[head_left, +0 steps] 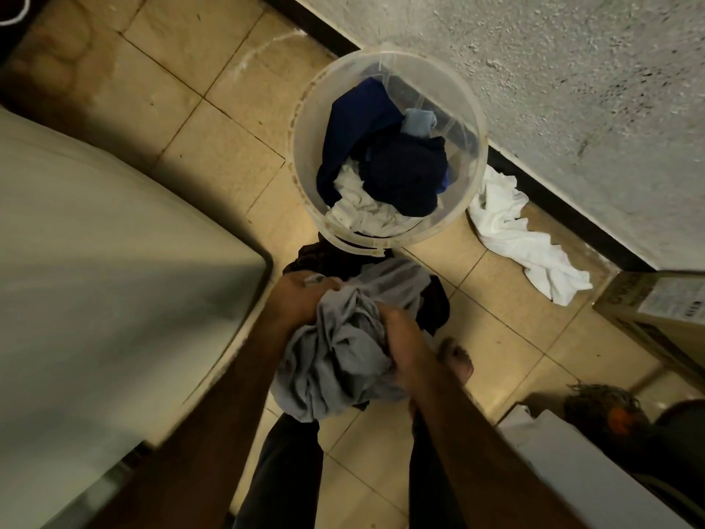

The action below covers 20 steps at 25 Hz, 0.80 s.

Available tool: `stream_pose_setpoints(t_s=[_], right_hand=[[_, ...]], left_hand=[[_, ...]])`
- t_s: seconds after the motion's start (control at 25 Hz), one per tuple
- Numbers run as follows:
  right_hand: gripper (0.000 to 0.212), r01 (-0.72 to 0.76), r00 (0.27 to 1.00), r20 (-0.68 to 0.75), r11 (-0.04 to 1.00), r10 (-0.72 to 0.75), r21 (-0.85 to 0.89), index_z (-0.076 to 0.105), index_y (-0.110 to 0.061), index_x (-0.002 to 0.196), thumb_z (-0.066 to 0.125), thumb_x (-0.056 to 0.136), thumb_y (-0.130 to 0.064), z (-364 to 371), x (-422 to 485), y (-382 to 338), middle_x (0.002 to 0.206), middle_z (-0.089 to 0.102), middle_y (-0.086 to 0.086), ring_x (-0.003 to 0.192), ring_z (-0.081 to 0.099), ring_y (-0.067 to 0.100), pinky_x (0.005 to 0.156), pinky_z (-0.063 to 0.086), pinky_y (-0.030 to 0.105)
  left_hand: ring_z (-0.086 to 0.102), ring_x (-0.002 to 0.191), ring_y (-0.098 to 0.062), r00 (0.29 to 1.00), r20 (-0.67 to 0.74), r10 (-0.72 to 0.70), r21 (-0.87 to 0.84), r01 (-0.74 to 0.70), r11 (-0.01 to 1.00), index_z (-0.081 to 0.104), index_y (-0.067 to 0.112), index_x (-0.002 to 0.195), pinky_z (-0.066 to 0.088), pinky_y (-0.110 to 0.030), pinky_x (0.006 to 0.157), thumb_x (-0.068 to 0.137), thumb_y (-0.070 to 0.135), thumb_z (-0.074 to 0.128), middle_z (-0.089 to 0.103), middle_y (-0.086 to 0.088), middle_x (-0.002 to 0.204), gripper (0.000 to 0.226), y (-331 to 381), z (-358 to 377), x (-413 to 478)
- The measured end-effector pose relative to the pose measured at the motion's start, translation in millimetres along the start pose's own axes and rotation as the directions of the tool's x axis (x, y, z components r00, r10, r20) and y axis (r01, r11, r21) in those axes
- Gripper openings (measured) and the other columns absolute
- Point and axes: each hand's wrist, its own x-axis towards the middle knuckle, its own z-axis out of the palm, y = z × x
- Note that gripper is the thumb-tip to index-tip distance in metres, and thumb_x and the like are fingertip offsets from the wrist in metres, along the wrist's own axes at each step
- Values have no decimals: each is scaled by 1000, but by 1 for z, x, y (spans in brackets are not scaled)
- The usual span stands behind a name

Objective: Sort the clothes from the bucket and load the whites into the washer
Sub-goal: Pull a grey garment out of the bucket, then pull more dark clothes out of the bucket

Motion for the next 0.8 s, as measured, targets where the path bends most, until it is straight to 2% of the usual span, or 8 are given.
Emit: stream_pose_setpoints(t_s=[0.12, 0.2, 0.28, 0.36, 0.44, 0.56, 0.68, 0.8], right_hand=[[30, -19, 940, -326, 943, -96, -331, 69, 2, 105, 60, 97, -25, -21, 28, -5, 101, 70, 19, 85, 67, 24, 70, 52, 30], [26, -6, 932, -330, 906, -148, -424, 71, -3, 97, 60, 97, -27, -32, 39, -16, 102, 72, 15, 96, 68, 29, 80, 52, 33], [19, 59, 923, -326, 912, -205, -406, 73, -15, 92, 61, 93, -30, -36, 42, -26, 100, 75, 8, 98, 70, 28, 88, 56, 37], [20, 126, 885, -368, 908, -285, -400, 75, -16, 92, 62, 92, -31, -37, 49, -44, 94, 77, 5, 89, 71, 24, 83, 58, 37], [18, 199, 808, -418, 861, -415, -469, 77, -19, 91, 64, 92, -32, -37, 60, -64, 93, 75, -1, 88, 70, 19, 73, 54, 26], [27, 229, 727, -304, 635, -616, -738, 75, -15, 112, 64, 95, -31, -38, 83, -92, 135, 60, 1, 114, 63, 20, 89, 48, 25], [39, 94, 854, -81, 305, -513, -948, 69, -17, 128, 62, 95, -37, -35, 106, -113, 168, 19, 2, 141, 42, 27, 111, 39, 42], [46, -93, 942, -48, -122, -332, -988, 62, -33, 133, 61, 90, -51, -33, 127, -126, 171, -10, 5, 153, 13, 38, 121, 16, 62]], left_hand=[[63, 111, -28, 992, -79, 96, 324, -65, 944, 65, 24, 123, 53, -44, 97, 87, 57, 66, 67, -6, 121, 49, -5, 7, 0], [62, 113, -28, 945, -124, 304, 409, -230, 883, 65, 21, 125, 53, -45, 97, 88, 52, 67, 64, -7, 125, 48, 3, 10, 8], [58, 118, -28, 817, -149, 558, 452, -445, 773, 64, 19, 124, 52, -43, 97, 89, 44, 67, 60, -7, 130, 43, 20, 15, 19], [44, 135, -31, 765, -39, 643, 627, -482, 612, 56, 24, 134, 44, -47, 105, 89, 47, 61, 47, -8, 147, 50, 32, 26, 33], [15, 152, -34, 819, 140, 557, 778, -439, 449, 38, 29, 149, 26, -55, 117, 93, 53, 51, 22, -8, 165, 62, 35, 40, 46], [-22, 153, -33, 881, 310, 357, 813, -440, 380, 13, 33, 159, 4, -57, 122, 97, 60, 39, -9, -5, 170, 73, 27, 52, 66], [-33, 148, -36, 899, 330, 289, 805, -428, 411, 4, 35, 160, -7, -57, 122, 96, 67, 30, -17, -5, 168, 76, 30, 57, 79], [-35, 145, -43, 893, 396, 212, 860, -442, 253, -2, 36, 160, -16, -65, 118, 89, 75, 13, -19, -9, 168, 82, 37, 64, 86]])
